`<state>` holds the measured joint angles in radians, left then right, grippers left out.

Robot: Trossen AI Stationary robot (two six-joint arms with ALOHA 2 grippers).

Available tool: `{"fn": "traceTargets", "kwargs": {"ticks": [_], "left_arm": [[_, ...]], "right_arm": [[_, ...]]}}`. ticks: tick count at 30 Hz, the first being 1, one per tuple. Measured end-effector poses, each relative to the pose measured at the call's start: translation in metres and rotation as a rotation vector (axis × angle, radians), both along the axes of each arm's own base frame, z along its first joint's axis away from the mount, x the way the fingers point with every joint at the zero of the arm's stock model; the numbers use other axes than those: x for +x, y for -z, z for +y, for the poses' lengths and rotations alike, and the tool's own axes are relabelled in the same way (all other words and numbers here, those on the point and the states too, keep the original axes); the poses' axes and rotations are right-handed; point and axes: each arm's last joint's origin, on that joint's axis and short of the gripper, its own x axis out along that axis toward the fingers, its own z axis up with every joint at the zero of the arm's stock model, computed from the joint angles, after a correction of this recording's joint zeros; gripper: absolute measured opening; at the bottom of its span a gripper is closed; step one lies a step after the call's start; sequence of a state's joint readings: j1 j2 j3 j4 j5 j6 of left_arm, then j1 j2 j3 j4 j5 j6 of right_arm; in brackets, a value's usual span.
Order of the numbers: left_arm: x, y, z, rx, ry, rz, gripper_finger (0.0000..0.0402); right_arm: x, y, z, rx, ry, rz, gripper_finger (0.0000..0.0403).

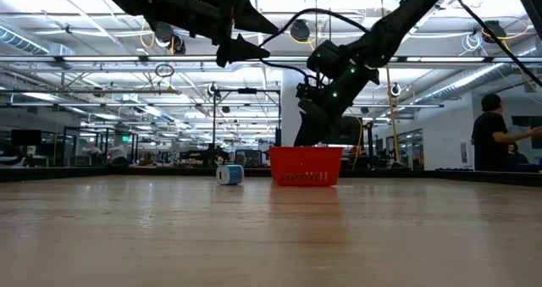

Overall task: Pick & Place Office items
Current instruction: Put the green charger adapter into the top red basket, then put the blue charger adapter into the top red basket

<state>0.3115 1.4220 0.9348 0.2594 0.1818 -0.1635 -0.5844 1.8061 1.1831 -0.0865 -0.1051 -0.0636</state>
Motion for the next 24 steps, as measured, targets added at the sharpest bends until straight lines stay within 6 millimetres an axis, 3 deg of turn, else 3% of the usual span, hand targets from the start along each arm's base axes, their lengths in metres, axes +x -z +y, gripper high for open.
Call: {"fn": "traceTargets", "kwargs": {"ticks": [3,7,15,19,24], "left_arm": [[0.000,-0.002,0.000,-0.020,-0.006,-0.029,0.0315],[0.001,-0.007,0.000,-0.050,-0.014,-0.077,0.0308],[0.002,-0.012,0.001,-0.101,-0.051,-0.137,0.0302],[0.001,-0.011,0.003,-0.085,-0.075,-0.131,0.0313],[0.000,0.000,0.001,-0.116,-0.080,-0.021,0.0328]], "right_arm": [[0.000,-0.006,0.006,0.027,0.015,-0.015,0.0280],[-0.002,-0.028,0.018,0.023,-0.003,-0.059,0.0318],[-0.020,-0.089,0.069,0.011,-0.273,-0.273,0.0317],[-0.038,-0.097,0.102,-0.035,-0.387,-0.369,0.0310],[-0.061,-0.085,0.133,-0.117,-0.471,-0.533,0.0309]]}}
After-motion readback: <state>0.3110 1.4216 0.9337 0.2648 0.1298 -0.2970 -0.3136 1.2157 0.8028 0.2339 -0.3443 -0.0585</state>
